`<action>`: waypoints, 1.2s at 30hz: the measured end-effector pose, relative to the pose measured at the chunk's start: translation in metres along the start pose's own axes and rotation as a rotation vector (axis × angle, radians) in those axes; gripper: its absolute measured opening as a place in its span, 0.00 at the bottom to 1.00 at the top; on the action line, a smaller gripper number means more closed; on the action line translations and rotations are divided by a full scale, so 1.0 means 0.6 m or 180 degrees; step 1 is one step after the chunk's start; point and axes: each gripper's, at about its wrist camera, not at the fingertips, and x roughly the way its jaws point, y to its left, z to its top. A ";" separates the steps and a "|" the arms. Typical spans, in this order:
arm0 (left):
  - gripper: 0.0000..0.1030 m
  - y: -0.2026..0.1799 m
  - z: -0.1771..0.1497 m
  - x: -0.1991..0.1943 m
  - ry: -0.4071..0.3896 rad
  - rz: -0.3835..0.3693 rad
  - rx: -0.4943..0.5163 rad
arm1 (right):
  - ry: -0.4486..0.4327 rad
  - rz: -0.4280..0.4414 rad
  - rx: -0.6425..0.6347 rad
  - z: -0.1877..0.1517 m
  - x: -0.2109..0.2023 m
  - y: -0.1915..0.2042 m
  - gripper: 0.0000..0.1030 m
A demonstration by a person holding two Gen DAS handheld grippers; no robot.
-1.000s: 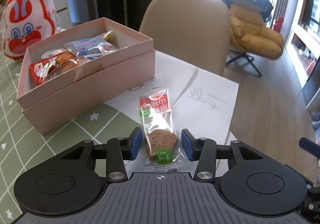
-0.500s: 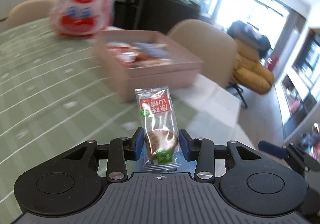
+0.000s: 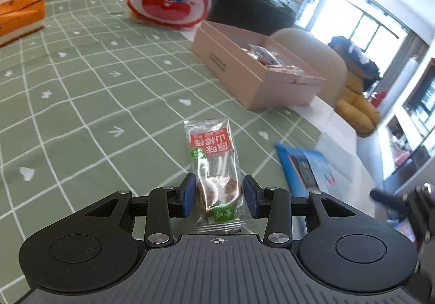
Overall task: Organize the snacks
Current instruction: 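Lift the seaweed bag with the right tool while left holds the cookie packet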
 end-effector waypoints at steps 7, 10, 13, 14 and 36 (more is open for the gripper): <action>0.42 -0.020 -0.023 0.001 -0.0098 0.0138 0.0242 | 0.0117 0.0370 0.1337 0.049 0.036 -0.080 0.88; 0.42 -0.027 -0.029 0.000 -0.0140 0.0202 0.0343 | 0.0281 0.0181 0.1769 0.057 0.085 -0.093 0.88; 0.42 -0.031 -0.033 -0.001 -0.0163 0.0239 0.0398 | 0.0446 0.0133 0.1960 0.050 0.124 -0.093 0.89; 0.42 -0.032 -0.033 0.000 -0.0167 0.0244 0.0410 | 0.0421 0.0103 0.1937 0.048 0.128 -0.089 0.89; 0.42 -0.043 -0.042 -0.003 -0.0190 0.0288 0.0557 | 0.0118 0.0320 0.1056 0.040 0.115 -0.067 0.79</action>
